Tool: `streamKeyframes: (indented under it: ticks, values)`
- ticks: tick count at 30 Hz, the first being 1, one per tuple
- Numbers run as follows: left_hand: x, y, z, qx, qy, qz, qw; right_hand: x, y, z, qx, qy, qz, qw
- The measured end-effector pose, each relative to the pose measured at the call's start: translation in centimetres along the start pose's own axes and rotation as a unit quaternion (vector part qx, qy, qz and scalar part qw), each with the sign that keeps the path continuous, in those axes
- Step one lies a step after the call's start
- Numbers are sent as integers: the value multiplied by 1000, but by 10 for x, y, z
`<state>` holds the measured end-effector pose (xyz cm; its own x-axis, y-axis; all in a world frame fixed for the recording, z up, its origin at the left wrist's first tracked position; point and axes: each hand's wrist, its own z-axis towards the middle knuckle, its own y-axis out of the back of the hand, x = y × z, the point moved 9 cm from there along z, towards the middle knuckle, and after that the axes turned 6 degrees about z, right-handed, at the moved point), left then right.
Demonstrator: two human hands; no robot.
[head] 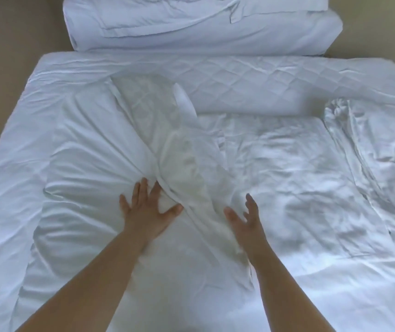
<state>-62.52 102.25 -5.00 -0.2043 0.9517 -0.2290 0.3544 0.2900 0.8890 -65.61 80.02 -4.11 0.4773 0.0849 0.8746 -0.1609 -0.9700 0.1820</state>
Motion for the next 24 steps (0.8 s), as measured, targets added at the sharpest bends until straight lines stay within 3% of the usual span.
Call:
streamKeyframes:
  ticks: [2, 5, 7, 10, 12, 16, 19, 22, 24]
  values:
    - [0, -1, 1, 5, -1, 11, 1000, 11, -30, 26, 43, -14, 18, 999]
    - [-6, -6, -4, -7, -32, 28, 999, 1, -72, 46, 125, -84, -95, 984]
    - [-9, -8, -9, -17, -44, 14, 999, 4, -82, 53, 167, -70, -119, 976]
    - [-23, -3, -15, -36, -54, -18, 998, 18, -74, 49, 189, -59, -59, 978]
    - [-46, 9, -21, -76, -61, -69, 993, 46, -58, 43, 214, -7, -29, 976]
    - [-126, 39, -34, -144, -120, -143, 972, 112, 21, 44, 203, 109, -5, 973]
    - [-213, 25, -40, -118, -225, -96, 962, 120, 119, 59, 123, 137, 9, 983]
    - [-286, -22, -35, -43, -294, -9, 955, 72, 206, 89, 73, 42, -57, 995]
    - [-304, -39, -18, -5, -271, -10, 963, 27, 238, 108, 74, -54, -128, 988]
